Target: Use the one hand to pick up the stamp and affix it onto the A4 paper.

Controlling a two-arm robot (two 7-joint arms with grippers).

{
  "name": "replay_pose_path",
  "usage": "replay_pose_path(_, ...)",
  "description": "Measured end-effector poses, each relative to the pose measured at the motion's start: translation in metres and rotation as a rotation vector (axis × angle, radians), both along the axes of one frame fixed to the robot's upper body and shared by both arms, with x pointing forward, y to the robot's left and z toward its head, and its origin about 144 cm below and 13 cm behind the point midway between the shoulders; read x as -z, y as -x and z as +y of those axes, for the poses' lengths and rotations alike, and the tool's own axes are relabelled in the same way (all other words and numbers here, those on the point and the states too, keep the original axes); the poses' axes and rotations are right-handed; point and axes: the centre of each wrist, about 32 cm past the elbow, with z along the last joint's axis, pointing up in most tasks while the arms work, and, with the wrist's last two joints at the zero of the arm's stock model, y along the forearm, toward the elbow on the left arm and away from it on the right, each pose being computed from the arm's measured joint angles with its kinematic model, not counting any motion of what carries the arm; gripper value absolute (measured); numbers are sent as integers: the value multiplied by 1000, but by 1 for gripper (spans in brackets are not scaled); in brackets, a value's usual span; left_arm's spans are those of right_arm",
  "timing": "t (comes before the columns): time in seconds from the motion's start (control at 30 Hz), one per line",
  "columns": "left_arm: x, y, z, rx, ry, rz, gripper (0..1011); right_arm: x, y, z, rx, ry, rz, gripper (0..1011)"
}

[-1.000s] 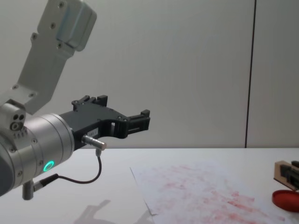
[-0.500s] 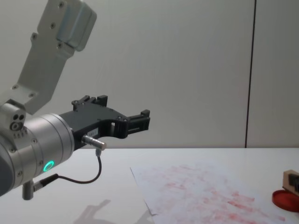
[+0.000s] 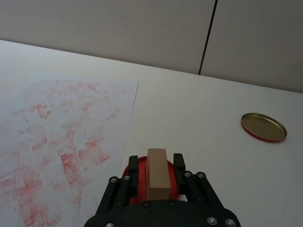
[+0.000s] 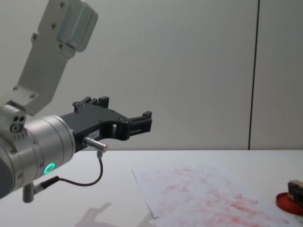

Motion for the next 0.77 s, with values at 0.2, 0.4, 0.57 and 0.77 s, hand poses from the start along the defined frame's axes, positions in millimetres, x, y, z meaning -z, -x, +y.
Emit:
replay_pose_path(0.2, 0, 0, 0, 0, 0, 0, 993, 1, -1, 1, 3, -3, -2, 580)
replay_pose_path(0.4, 0, 0, 0, 0, 0, 0, 993, -1, 0, 3, 3, -9, -31, 777)
replay_pose_path(0.57, 0, 0, 0, 0, 0, 0, 993, -9, 2, 7, -3, -12, -76, 905)
replay_pose_path(0.77, 0, 0, 0, 0, 0, 0, 993, -16, 4, 10, -10, -13, -113, 1001)
